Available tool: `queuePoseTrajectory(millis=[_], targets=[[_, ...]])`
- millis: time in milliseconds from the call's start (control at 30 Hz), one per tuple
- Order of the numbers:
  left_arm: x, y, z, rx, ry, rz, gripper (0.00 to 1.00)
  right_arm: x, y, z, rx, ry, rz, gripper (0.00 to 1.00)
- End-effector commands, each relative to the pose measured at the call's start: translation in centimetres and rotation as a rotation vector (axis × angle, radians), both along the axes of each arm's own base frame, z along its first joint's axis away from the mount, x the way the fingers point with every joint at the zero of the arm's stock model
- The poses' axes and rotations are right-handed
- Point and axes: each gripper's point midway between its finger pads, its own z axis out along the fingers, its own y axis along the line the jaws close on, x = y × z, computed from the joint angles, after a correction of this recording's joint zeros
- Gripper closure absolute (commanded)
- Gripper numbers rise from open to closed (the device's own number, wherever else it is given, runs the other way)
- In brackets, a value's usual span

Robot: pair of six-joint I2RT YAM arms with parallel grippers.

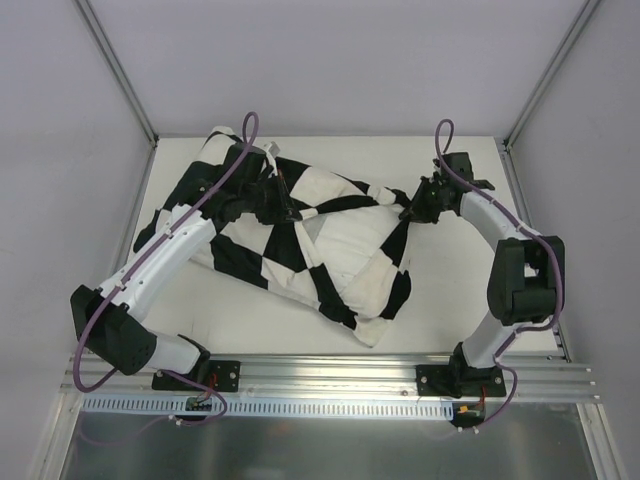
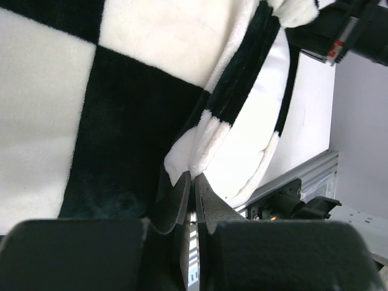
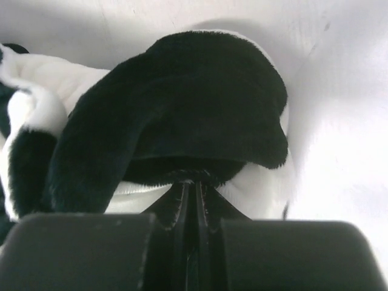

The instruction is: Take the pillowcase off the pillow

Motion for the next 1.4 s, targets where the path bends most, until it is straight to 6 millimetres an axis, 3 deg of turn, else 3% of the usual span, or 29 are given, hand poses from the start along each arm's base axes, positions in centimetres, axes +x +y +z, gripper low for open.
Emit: queuePoseTrajectory(millis=[0, 100, 233, 333, 400, 467, 533, 567, 600, 667, 700, 767, 800, 833, 933, 967, 1033, 1067, 1133, 1233, 1367], targets=[[-0.9, 2.2, 1.3, 0.024, -0.028, 0.031, 1.0, 1.8, -2.8, -4.6, 0.003, 0.074, -0.16, 0.99], [-1.1, 2.1, 1.4, 0.017, -0.027, 0.028, 1.0, 1.4, -1.7, -7.3, 0.058, 0.142, -0.156, 0.99], [-0.9, 2.1, 0.8, 0.025, -0.008, 0.033, 1.0, 0.1, 0.0, -8.2, 0.132, 0.152, -0.125, 0.99], [-0.6, 1.4, 0.0, 0.032, 0.018, 0.008, 1.0, -0.1, 0.0, -6.8, 0.131, 0.1, -0.124, 0.99], [-0.5, 0.5, 0.8, 0.01, 0.007, -0.046, 1.0, -0.9, -0.4, -6.1, 0.116, 0.086, -0.124, 0.99], [-0.4, 0.1, 2.3, 0.005, -0.038, -0.065, 1.0, -1.7, -0.6, -4.3, 0.105, 0.04, -0.113, 0.99], [0.0, -0.4, 5.6, 0.006, -0.143, -0.072, 1.0, -2.3, -0.7, -3.2, 0.103, 0.012, -0.105, 0.99], [0.1, -0.5, 6.6, 0.01, -0.175, -0.07, 0.94, -2.9, -0.8, -2.3, 0.104, -0.011, -0.105, 0.99], [0.5, -0.5, 8.7, 0.007, -0.238, -0.054, 0.78, -3.3, -0.7, -1.9, 0.109, -0.018, -0.104, 0.99], [-0.1, -1.2, 11.9, -0.018, -0.317, -0.063, 0.57, -3.8, -0.3, -0.6, 0.126, -0.054, -0.096, 0.99], [0.2, -1.1, 12.8, 0.006, -0.362, -0.046, 0.4, -4.4, 0.0, -0.6, 0.123, -0.056, -0.085, 0.99], [-0.6, -2.9, 14.8, 0.013, -0.435, -0.084, 0.34, -5.0, 0.3, 0.1, 0.117, -0.075, -0.077, 0.99], [-0.1, -3.0, 15.0, 0.057, -0.471, -0.071, 0.34, -5.2, 0.3, 0.1, 0.103, -0.078, -0.077, 0.99], [-0.9, -4.5, 15.2, 0.059, -0.486, -0.118, 0.34, -5.3, 0.3, 0.1, 0.096, -0.079, -0.081, 0.99], [-1.3, -8.7, 13.6, 0.076, -0.465, -0.228, 0.41, -5.6, 0.1, 0.2, 0.083, -0.078, -0.085, 0.99], [-2.3, -11.8, 12.1, 0.088, -0.445, -0.307, 0.43, -5.6, 0.0, 0.2, 0.081, -0.078, -0.086, 0.99], [-3.6, -14.8, 10.2, 0.113, -0.42, -0.399, 0.52, -5.7, -0.2, 0.3, 0.073, -0.083, -0.088, 0.99], [-4.5, -17.4, 8.4, 0.118, -0.384, -0.465, 0.57, -5.8, -0.2, 0.3, 0.071, -0.08, -0.088, 0.99], [-5.6, -20.3, 5.6, 0.086, -0.285, -0.562, 0.63, -6.0, -0.3, 0.3, 0.067, -0.079, -0.087, 0.99], [-5.7, -21.8, 2.7, 0.083, -0.195, -0.585, 0.63, -6.2, -0.6, 0.3, 0.06, -0.081, -0.091, 0.99], [-4.1, -21.7, -1.2, 0.153, -0.122, -0.509, 0.59, -6.5, -1.5, 0.4, 0.067, -0.084, -0.111, 0.99]])
